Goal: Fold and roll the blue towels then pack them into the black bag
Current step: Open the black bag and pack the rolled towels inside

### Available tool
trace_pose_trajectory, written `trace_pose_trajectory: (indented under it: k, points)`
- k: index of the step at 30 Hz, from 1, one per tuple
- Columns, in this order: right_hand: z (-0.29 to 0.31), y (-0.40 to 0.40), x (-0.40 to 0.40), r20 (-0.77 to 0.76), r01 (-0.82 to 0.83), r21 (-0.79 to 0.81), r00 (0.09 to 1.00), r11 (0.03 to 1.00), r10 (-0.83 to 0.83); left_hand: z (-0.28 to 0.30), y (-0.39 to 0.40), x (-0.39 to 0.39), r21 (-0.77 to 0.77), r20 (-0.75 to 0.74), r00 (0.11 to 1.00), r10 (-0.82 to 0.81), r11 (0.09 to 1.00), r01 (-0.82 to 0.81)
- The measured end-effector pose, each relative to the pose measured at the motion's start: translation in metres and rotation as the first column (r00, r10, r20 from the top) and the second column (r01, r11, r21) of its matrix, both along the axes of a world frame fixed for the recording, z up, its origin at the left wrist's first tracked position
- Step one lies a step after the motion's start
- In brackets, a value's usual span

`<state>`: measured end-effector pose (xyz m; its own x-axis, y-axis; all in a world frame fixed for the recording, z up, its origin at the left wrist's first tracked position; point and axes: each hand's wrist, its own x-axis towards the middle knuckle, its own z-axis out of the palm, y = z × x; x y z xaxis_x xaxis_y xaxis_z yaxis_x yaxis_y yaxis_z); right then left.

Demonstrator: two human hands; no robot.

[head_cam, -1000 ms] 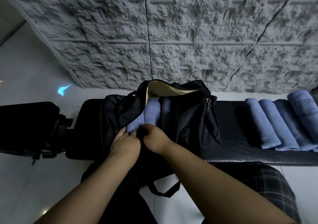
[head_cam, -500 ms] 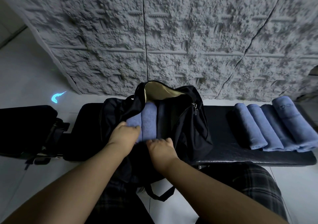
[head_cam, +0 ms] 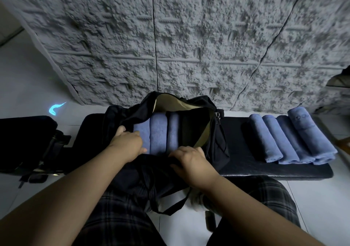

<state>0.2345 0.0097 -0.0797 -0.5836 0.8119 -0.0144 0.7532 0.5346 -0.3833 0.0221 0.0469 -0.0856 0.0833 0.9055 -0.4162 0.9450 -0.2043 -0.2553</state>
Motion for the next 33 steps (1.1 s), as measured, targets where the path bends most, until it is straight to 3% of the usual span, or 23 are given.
trace_pose_trajectory:
  k: [3,6,10,14,18,24,29,33]
  points:
    - [0.0,0.002,0.002,-0.111,0.098,0.035,0.989,0.995,-0.094,0.008,-0.008,0.005,0.091,0.051,0.998,-0.048,0.995,0.043]
    - [0.001,0.002,0.003,-0.257,0.229,0.125,0.947,0.966,-0.191,0.013,-0.018,0.023,0.292,0.286,0.958,-0.037,0.955,-0.051]
    - [0.011,0.004,0.017,-0.435,0.335,0.154,0.868,0.929,-0.241,0.013,-0.026,0.058,0.526,0.485,0.852,-0.196,0.844,-0.105]
    - [0.016,0.009,0.047,-0.552,0.439,0.191,0.788,0.878,-0.274,0.02,-0.034,0.099,0.579,0.599,0.735,-0.317,0.806,-0.124]
    - [0.008,0.019,0.097,-0.596,0.61,0.206,0.698,0.765,-0.396,0.019,-0.035,0.131,0.569,0.652,0.659,-0.375,0.817,-0.098]
    - [-0.02,0.038,0.188,-0.485,0.868,0.15,0.482,0.474,-0.73,0.019,-0.028,0.149,0.523,0.663,0.647,-0.376,0.851,-0.041]
    - [-0.034,0.054,0.254,-0.222,0.961,0.109,0.272,0.253,-0.936,0.016,-0.025,0.145,0.478,0.731,0.58,-0.359,0.876,-0.059]
    - [-0.036,0.07,0.29,-0.042,0.989,0.107,0.108,0.103,-0.993,0.011,-0.023,0.144,0.447,0.764,0.55,-0.336,0.891,-0.077]
